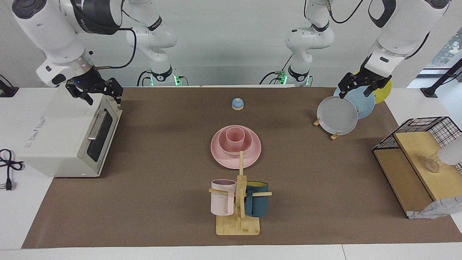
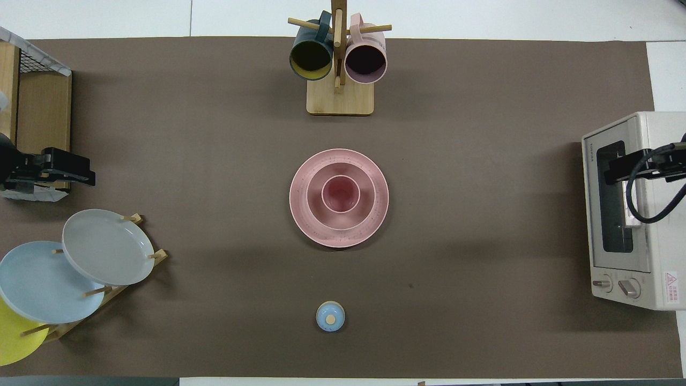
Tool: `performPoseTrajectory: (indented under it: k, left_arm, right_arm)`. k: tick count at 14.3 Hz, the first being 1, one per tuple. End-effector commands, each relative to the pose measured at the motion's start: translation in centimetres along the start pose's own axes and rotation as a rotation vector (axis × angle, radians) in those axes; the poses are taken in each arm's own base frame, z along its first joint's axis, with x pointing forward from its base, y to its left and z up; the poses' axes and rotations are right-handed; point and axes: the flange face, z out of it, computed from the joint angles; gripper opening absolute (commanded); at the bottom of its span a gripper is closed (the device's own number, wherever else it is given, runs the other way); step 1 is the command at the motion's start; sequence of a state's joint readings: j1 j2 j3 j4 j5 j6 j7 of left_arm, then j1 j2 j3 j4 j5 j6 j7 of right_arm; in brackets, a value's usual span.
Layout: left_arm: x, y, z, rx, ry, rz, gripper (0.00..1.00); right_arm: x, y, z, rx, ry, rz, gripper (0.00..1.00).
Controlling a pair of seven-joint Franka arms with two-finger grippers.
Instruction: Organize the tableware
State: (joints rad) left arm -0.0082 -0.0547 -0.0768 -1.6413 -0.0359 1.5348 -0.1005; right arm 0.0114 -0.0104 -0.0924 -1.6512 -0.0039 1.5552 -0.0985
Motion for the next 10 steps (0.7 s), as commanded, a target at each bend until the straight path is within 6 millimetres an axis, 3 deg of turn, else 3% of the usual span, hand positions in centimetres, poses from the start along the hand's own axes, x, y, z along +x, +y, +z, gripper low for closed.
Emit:
performPoseTrajectory:
  k: [1, 10]
  left_arm:
    - [-0.17, 0.11, -0.31, 0.003, 0.006, 0.022, 1.0]
    - [-0.02, 0.25, -0.05, 0.003, 0.006, 0.026, 1.0]
  right_arm:
    - [-0.61, -0.2, -0.11, 0.027, 0.001, 0.009, 1.0]
    - [-0.6, -0.36, -0.04, 0.027, -0.001, 0.006, 1.0]
